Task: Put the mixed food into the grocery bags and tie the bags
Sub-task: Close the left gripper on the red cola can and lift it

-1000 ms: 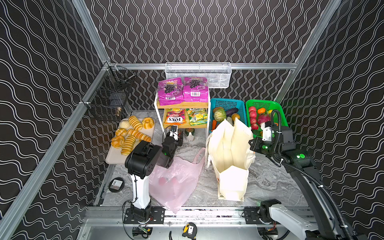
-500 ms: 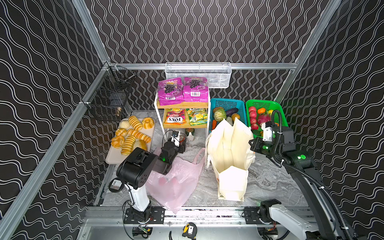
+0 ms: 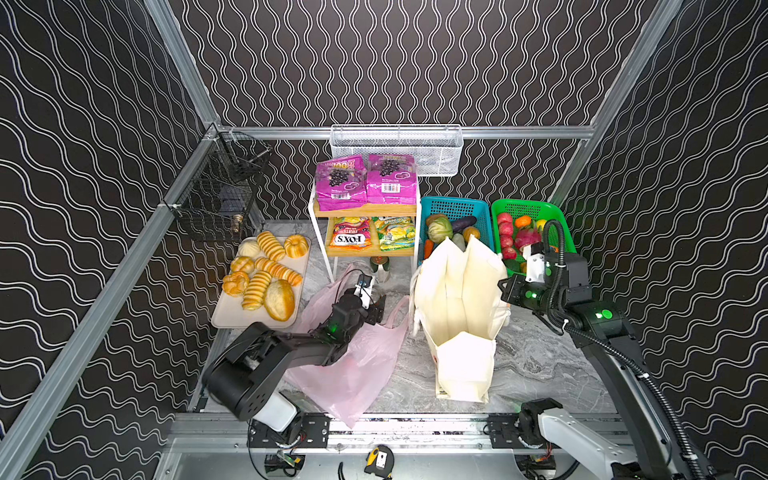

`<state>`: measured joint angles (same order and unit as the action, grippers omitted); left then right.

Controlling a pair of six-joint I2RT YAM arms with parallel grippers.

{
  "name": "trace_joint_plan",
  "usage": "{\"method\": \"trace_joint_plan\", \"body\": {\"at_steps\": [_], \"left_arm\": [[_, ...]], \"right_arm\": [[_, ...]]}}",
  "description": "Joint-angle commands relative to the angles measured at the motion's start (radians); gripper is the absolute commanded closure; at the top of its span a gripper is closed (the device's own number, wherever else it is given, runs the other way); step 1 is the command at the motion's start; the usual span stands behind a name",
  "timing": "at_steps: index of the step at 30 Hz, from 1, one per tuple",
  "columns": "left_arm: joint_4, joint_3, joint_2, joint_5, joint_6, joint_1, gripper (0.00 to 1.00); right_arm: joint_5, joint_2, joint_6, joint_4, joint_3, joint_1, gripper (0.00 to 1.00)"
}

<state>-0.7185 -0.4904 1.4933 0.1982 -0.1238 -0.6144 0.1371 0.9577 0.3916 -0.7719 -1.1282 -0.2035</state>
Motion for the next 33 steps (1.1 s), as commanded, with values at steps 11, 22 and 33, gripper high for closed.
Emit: {"method": "trace_joint_plan", "body": {"at_steps": [11, 22, 33], "left_arm": [[0.840, -0.272, -0.138, -0.054, 0.045, 0.001, 0.08], [1.251, -0.588, -0.007, -0.035, 0.079, 0.005, 0.07], [1.288, -0.652, 0.072, -0.084, 0.065, 0.006, 0.06]], "right_arm": [[-0.003, -0.020, 0.003, 0.023, -0.003, 0.000, 0.94], [-0.004, -0.027, 0.011, 0.034, 0.015, 0.000, 0.94], [0.000, -0.021, 0.012, 0.040, 0.020, 0.000, 0.94]]}}
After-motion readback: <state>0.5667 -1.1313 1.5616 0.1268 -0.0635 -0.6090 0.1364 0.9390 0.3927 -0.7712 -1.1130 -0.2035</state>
